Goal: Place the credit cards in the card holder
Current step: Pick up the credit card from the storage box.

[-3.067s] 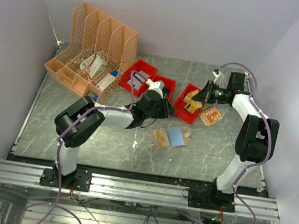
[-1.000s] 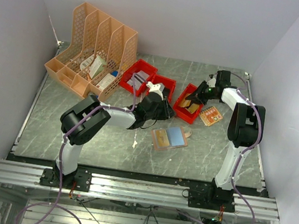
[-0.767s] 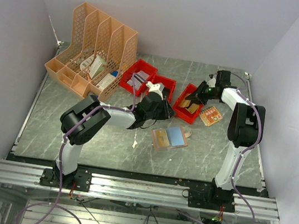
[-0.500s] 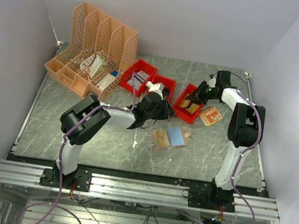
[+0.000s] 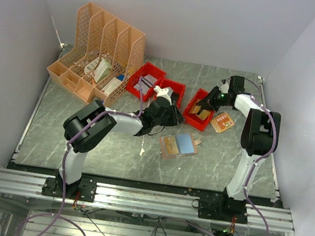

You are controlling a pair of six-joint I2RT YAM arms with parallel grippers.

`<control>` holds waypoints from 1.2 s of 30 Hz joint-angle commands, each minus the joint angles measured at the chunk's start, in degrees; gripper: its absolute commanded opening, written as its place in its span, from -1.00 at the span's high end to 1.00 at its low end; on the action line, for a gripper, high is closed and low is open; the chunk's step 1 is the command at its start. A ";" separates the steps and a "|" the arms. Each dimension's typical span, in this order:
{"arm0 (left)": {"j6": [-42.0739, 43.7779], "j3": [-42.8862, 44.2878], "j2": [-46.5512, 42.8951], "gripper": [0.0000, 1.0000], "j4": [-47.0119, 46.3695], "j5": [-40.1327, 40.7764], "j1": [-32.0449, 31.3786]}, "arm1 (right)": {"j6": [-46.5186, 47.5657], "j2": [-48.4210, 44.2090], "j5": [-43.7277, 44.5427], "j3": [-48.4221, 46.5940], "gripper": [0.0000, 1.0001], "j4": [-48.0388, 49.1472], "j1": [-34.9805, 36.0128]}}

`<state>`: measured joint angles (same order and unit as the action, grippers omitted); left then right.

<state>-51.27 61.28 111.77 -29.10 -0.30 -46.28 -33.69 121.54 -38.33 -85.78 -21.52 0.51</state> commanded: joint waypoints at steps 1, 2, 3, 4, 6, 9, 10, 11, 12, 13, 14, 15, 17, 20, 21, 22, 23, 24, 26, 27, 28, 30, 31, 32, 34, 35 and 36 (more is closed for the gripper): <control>0.64 -0.37 -1.65 0.33 -1.22 -0.23 0.49 | 0.55 -2.08 -0.70 1.20 0.74 0.43 -1.06; 0.64 -0.37 -1.64 0.33 -1.22 -0.23 0.49 | 0.56 -2.17 -0.70 1.36 0.75 0.48 -1.24; 0.64 -0.24 -1.64 0.33 -1.22 -0.30 0.49 | 0.53 -2.30 -0.75 1.54 0.75 0.51 -1.23; 0.64 -0.24 -1.59 0.33 -1.26 -0.32 0.49 | 0.60 -2.41 -0.83 1.72 0.75 0.61 -1.37; 0.56 -0.28 -1.68 0.33 -1.37 -0.32 0.49 | 0.61 -2.53 -0.98 1.97 0.75 0.67 -1.60; 0.64 -0.28 -1.64 0.33 -1.31 -0.32 0.49 | 0.84 -2.91 -1.10 2.09 0.75 0.61 -1.74; 0.64 -0.28 -1.70 0.33 -1.31 -0.32 0.49 | 0.98 -3.05 -1.20 2.10 0.75 0.60 -1.79; 0.64 -0.35 -1.72 0.33 -1.26 -0.32 0.49 | 1.03 -3.20 -1.22 2.11 0.75 0.64 -1.76; 0.64 -0.29 -1.77 0.33 -1.23 -0.27 0.49 | 1.08 -3.35 -1.22 2.11 0.75 0.63 -1.81; 0.64 -0.31 -1.82 0.33 -1.26 -0.24 0.49 | 1.13 -3.47 -1.24 2.11 0.75 0.59 -1.76; 0.64 -0.35 -1.81 0.33 -1.23 -0.23 0.49 | 1.23 -3.58 -1.16 2.03 0.75 0.48 -1.77; 0.64 -0.38 -1.81 0.33 -1.26 -0.25 0.53 | 1.32 -3.68 -1.06 1.94 0.75 0.35 -1.76; 0.64 -0.44 -1.86 0.33 -1.23 -0.23 0.49 | 1.58 -3.91 -0.86 1.93 0.75 0.11 -1.76; 0.64 -0.61 -1.99 0.33 -1.34 -0.19 0.49 | 1.86 -4.45 -0.49 2.10 0.75 -0.09 -1.80; 0.64 -0.62 -1.99 0.33 -1.31 -0.15 0.49 | 1.96 -4.57 -0.48 2.18 0.75 -0.09 -1.81; 0.64 -0.63 -1.99 0.33 -1.31 -0.15 0.49 | 2.02 -4.61 -0.53 2.19 0.74 -0.13 -1.82; 0.64 -0.63 -1.99 0.33 -1.35 -0.14 0.49 | 1.99 -4.63 -0.54 2.32 0.74 -0.06 -1.87; 0.57 -0.63 -1.92 0.33 -1.43 -0.23 0.49 | 1.93 -4.64 -0.59 2.41 0.74 0.03 -1.86; 0.55 -0.59 -1.98 0.33 -1.48 -0.32 0.49 | 1.95 -4.60 -0.45 2.46 0.74 -0.01 -1.87; 0.55 -0.58 -2.03 0.33 -1.48 -0.24 0.49 | 1.98 -4.58 -0.41 2.50 0.74 0.00 -1.91; 0.55 -0.58 -2.07 0.33 -1.42 -0.20 0.49 | 2.10 -4.63 -0.38 2.54 0.74 0.00 -1.91; 0.64 -0.61 -2.08 0.33 -1.36 -0.15 0.49 | 2.17 -4.67 -0.31 2.61 0.74 -0.09 -1.83; 0.64 -0.62 -2.09 0.33 -1.40 -0.19 0.49 | 2.29 -4.72 -0.15 2.70 0.74 -0.08 -1.90; 0.64 -0.59 -2.08 0.33 -1.40 -0.22 0.49 | 2.43 -4.87 -0.08 2.72 0.74 -0.10 -1.91; 0.64 -0.63 -2.08 0.33 -1.40 -0.28 0.49 | 2.63 -5.08 0.16 2.87 0.74 -0.28 -1.93; 0.64 -0.71 -2.12 0.33 -1.44 -0.30 0.49 | 2.74 -5.23 0.17 2.89 0.74 -0.27 -1.93; 0.64 -0.72 -2.13 0.33 -1.48 -0.24 0.49 | 2.90 -5.39 0.16 3.02 0.77 -0.28 -2.00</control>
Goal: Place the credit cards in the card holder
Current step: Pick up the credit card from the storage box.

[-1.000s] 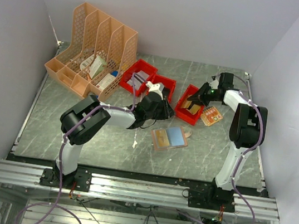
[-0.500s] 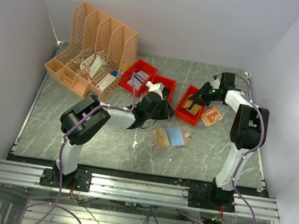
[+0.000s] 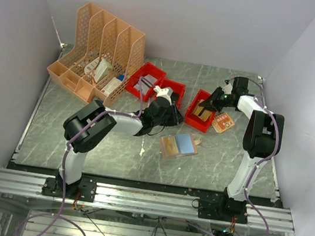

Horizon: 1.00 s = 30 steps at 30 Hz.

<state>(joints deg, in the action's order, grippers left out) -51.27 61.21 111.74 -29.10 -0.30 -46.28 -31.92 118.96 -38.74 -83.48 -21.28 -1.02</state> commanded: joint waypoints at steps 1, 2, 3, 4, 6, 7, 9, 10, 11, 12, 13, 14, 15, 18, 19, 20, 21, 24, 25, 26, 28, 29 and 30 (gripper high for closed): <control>0.57 -0.64 -2.04 0.33 -1.50 -0.23 0.49 | 1.17 -2.91 0.59 0.78 0.81 -0.52 -0.48; 0.56 -0.59 -1.98 0.33 -1.49 -0.28 0.49 | 1.22 -2.94 0.55 0.90 0.84 -0.44 -0.48; 0.55 -0.57 -1.97 0.33 -1.55 -0.31 0.51 | 1.33 -2.87 0.62 0.90 0.90 -0.48 -0.60; 0.55 -0.57 -1.97 0.33 -1.62 -0.32 0.55 | 1.41 -2.92 0.70 0.94 0.98 -0.54 -0.58; 0.55 -0.65 -2.05 0.33 -1.51 -0.38 0.49 | 1.55 -2.92 0.90 1.12 1.00 -0.25 -0.66; 0.55 -0.62 -2.10 0.33 -1.50 -0.25 0.49 | 1.92 -2.88 1.11 1.06 1.00 -0.40 -0.72; 0.63 -0.74 -2.29 0.33 -1.48 -0.24 0.49 | 2.48 -4.15 1.70 1.04 1.00 -0.69 -0.79; 0.68 -0.81 -2.36 0.33 -1.42 -0.23 0.50 | 2.91 -4.86 2.00 0.96 1.00 -0.96 -0.86; 0.72 -0.85 -2.51 0.33 -1.40 -0.19 0.49 | 3.46 -5.44 2.22 0.95 1.00 -1.22 -0.90; 0.77 -1.10 -2.85 0.33 -1.40 -0.15 0.49 | 4.12 -6.08 2.33 0.95 1.00 -1.53 -1.06; 0.81 -1.29 -3.11 0.33 -1.52 -0.19 0.49 | 4.97 -6.94 2.35 1.00 1.00 -1.83 -1.32; 0.94 -1.68 -3.50 0.33 -1.91 -0.29 0.49 | 5.93 -7.88 2.24 1.30 1.00 -1.97 -1.64; 1.03 -2.14 -3.92 0.33 -2.45 -0.37 0.49 | 7.38 -8.93 1.91 1.57 1.00 -2.17 -1.97; 1.90 -4.06 -5.76 0.33 -5.17 -1.28 0.49 | 13.39 -13.17 0.75 2.87 1.00 -2.75 -2.81; 2.37 -4.75 -6.62 0.33 -6.22 -1.64 0.49 | 15.48 -14.71 -0.66 3.48 1.00 -2.65 -3.11; 2.92 -5.67 -7.63 0.33 -7.25 -1.98 0.49 | 17.53 -15.93 -2.69 4.42 1.00 -2.53 -3.40; 3.57 -6.73 -8.76 0.33 -8.15 -2.31 0.49 | 20.29 -17.23 -6.45 4.99 1.00 -2.84 -3.69; 5.80 -11.23 -14.12 0.29 -11.29 -3.14 0.49 | 31.05 -20.48 -18.55 6.07 1.00 -6.02 -4.16; 6.57 -13.45 -16.31 0.24 -12.53 -3.25 0.49 | 35.15 -21.40 -21.17 6.32 1.00 -8.00 -4.17; 7.23 -16.66 -18.59 0.16 -13.69 -3.08 0.39 | 39.69 -22.30 -23.36 6.64 1.00 -9.73 -4.17; 8.98 -21.77 -23.82 -0.01 -15.70 -2.05 0.42 | 46.18 -23.63 -27.81 7.55 1.00 -14.11 -3.90; 9.93 -23.89 -26.75 -0.11 -15.74 -1.67 0.41 | 50.06 -24.00 -29.04 7.66 1.00 -16.92 -3.64; 10.82 -25.97 -29.74 -0.20 -15.39 -1.28 0.40 | 53.28 -24.34 -30.30 8.01 1.00 -19.54 -3.19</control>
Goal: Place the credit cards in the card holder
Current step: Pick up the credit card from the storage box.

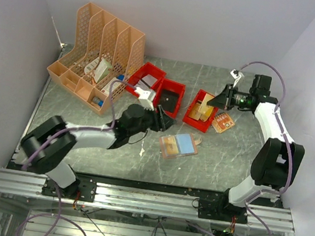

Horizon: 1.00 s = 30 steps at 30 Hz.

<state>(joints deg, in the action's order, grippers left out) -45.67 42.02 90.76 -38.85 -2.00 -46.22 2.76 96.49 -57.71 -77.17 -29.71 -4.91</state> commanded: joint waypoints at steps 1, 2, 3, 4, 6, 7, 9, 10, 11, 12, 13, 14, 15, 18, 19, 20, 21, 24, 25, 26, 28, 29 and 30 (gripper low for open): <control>6.16 -8.64 -12.51 -0.31 -5.05 0.65 0.34 | 22.10 -2.11 -12.34 2.13 1.00 -13.47 1.19; 6.83 -10.22 -14.38 -0.38 -4.23 0.84 0.34 | 24.89 -2.42 -13.22 2.73 1.00 -15.34 1.52; 7.10 -11.83 -17.09 -0.48 -3.43 0.95 0.34 | 26.77 -2.93 -13.92 3.45 1.00 -16.23 1.82; 7.27 -13.27 -20.25 -0.58 -3.24 1.00 0.40 | 28.63 -3.56 -14.95 4.29 1.00 -16.82 2.02; 7.40 -16.31 -24.30 -0.72 -3.46 0.02 0.43 | 33.08 -4.68 -16.98 5.65 1.00 -18.73 2.55; 7.29 -17.48 -25.66 -0.73 -3.99 -0.88 0.51 | 36.28 -4.98 -17.53 6.11 1.00 -20.47 3.33; 7.23 -20.82 -27.33 -0.74 -7.44 -4.65 0.48 | 41.07 -5.27 -17.60 6.69 1.00 -23.23 5.31; 6.50 -22.46 -27.88 -0.74 -9.11 -5.61 0.43 | 43.15 -5.14 -17.27 6.82 1.00 -24.67 6.59; 5.31 -24.39 -28.12 -0.73 -12.58 -5.95 0.43 | 45.68 -4.86 -16.92 6.78 1.00 -26.27 7.97; 3.84 -26.30 -28.15 -0.73 -15.13 -6.10 0.45 | 48.70 -4.63 -16.83 6.84 1.00 -28.04 9.17; 2.79 -27.92 -28.03 -0.73 -17.47 -5.99 0.43 | 51.73 -4.43 -16.74 7.00 1.00 -30.06 10.43; 2.17 -29.02 -27.81 -0.73 -18.70 -6.34 0.49 | 54.64 -4.31 -16.57 7.19 1.00 -31.48 11.52; 2.13 -29.33 -27.72 -0.73 -18.09 -7.08 0.44 | 56.17 -4.37 -16.28 7.48 1.00 -32.11 12.50; 3.19 -28.59 -27.40 -0.70 -15.27 -9.35 -0.29 | 56.68 -4.56 -15.21 8.89 1.00 -31.00 14.59; 3.82 -28.96 -27.18 -0.72 -16.53 -9.83 -0.73 | 56.09 -4.29 -14.77 9.24 1.00 -30.35 15.06; 4.39 -29.35 -27.10 -0.72 -17.88 -10.19 -1.19 | 55.63 -3.82 -14.41 9.36 1.00 -29.93 15.49; 5.13 -29.49 -27.19 -0.72 -18.75 -10.73 -1.62 | 55.68 -3.14 -14.12 9.20 1.00 -30.31 15.77; 7.56 -28.79 -27.48 -0.71 -18.47 -12.93 -2.42 | 60.54 -0.16 -14.50 7.22 1.00 -36.02 16.40; 8.13 -28.23 -27.32 -0.69 -18.16 -13.74 -2.72 | 62.40 0.74 -14.47 6.47 1.00 -37.98 16.66; 8.48 -27.76 -27.01 -0.67 -17.94 -14.60 -2.81 | 63.87 1.60 -14.38 5.75 1.00 -39.84 16.93; 8.94 -26.60 -26.00 -0.60 -17.01 -16.28 -3.10 | 66.43 2.89 -13.95 4.85 1.00 -42.21 17.59; 9.20 -25.81 -25.27 -0.57 -16.22 -17.04 -3.19 | 67.13 3.25 -13.59 4.61 1.00 -42.90 17.98; 9.50 -24.93 -24.73 -0.54 -15.02 -17.71 -3.38 | 67.44 3.49 -13.16 4.50 1.00 -43.15 18.44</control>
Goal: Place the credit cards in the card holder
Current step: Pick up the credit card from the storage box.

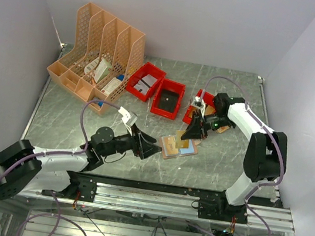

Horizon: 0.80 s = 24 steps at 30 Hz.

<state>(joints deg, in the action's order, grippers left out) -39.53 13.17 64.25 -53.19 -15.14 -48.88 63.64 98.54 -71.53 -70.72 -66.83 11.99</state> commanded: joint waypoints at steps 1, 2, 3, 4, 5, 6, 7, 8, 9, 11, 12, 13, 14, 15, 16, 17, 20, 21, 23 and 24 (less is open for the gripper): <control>3.87 4.78 2.36 -0.52 0.43 -5.23 -0.79 | 6.21 1.52 1.00 -1.92 1.00 -5.73 2.05; 4.23 5.58 2.91 -0.50 1.32 -5.86 -0.84 | 5.65 1.40 1.52 -1.82 1.00 -5.11 2.46; 4.61 6.28 3.44 -0.48 2.21 -6.27 -0.88 | 5.16 1.25 1.94 -1.65 1.00 -4.43 2.79; 4.97 6.97 4.00 -0.47 2.94 -6.89 -0.91 | 4.50 1.06 2.23 -1.54 1.00 -3.85 3.12; 5.44 7.67 4.63 -0.46 3.63 -7.38 -0.92 | 4.14 0.84 2.38 -1.39 1.00 -3.37 3.31; 5.96 8.54 5.28 -0.45 4.77 -7.74 -0.95 | 3.96 0.68 2.44 -1.35 1.00 -3.11 3.43; 6.44 9.38 5.94 -0.45 5.85 -7.84 -0.92 | 4.05 0.65 2.51 -1.20 1.00 -3.10 3.54; 6.68 10.02 6.88 -0.44 6.23 -8.04 -0.93 | 4.30 0.62 2.57 -1.28 1.00 -3.26 3.71; 6.74 10.56 7.75 -0.43 6.05 -8.47 -0.90 | 4.81 0.68 2.48 -1.41 1.00 -3.67 3.93; 6.74 11.65 9.91 -0.39 5.45 -9.36 -0.90 | 6.29 0.98 2.32 -1.65 1.00 -5.05 4.45; 6.81 12.28 11.15 -0.37 5.24 -9.72 -0.89 | 7.43 1.10 2.25 -1.84 1.00 -5.88 4.82; 6.83 12.83 12.03 -0.33 5.02 -10.00 -0.91 | 8.44 1.20 2.08 -1.95 1.00 -6.72 4.91; 6.76 13.37 12.80 -0.29 4.76 -10.19 -0.88 | 9.26 1.21 1.95 -2.05 1.00 -7.35 5.24; 6.60 13.71 13.51 -0.26 4.31 -10.51 -0.90 | 9.86 1.21 1.95 -2.07 1.00 -7.89 5.43; 6.51 14.06 14.21 -0.23 3.91 -10.60 -0.91 | 10.23 1.21 1.89 -2.10 1.00 -8.14 5.53; 6.42 14.32 14.88 -0.19 3.59 -10.69 -0.94 | 10.54 1.21 1.77 -2.15 1.00 -8.47 5.65; 6.25 14.87 16.67 -0.06 2.55 -11.08 -0.94 | 12.27 1.28 1.23 -2.30 1.00 -9.80 5.87; 5.99 15.00 17.30 -0.02 1.90 -11.40 -0.94 | 12.56 1.37 1.13 -2.32 1.00 -10.06 5.90; 5.58 15.23 18.54 0.05 0.60 -11.83 -0.91 | 12.89 1.47 1.26 -2.41 1.00 -10.32 6.25; 5.40 15.30 19.04 0.08 0.05 -11.92 -0.93 | 12.96 1.48 1.37 -2.39 1.00 -10.29 6.49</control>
<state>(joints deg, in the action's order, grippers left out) -34.48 26.74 81.60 -48.58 -24.97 -49.45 73.69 99.90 -69.23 -71.61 -75.24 17.69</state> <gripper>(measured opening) 0.486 0.007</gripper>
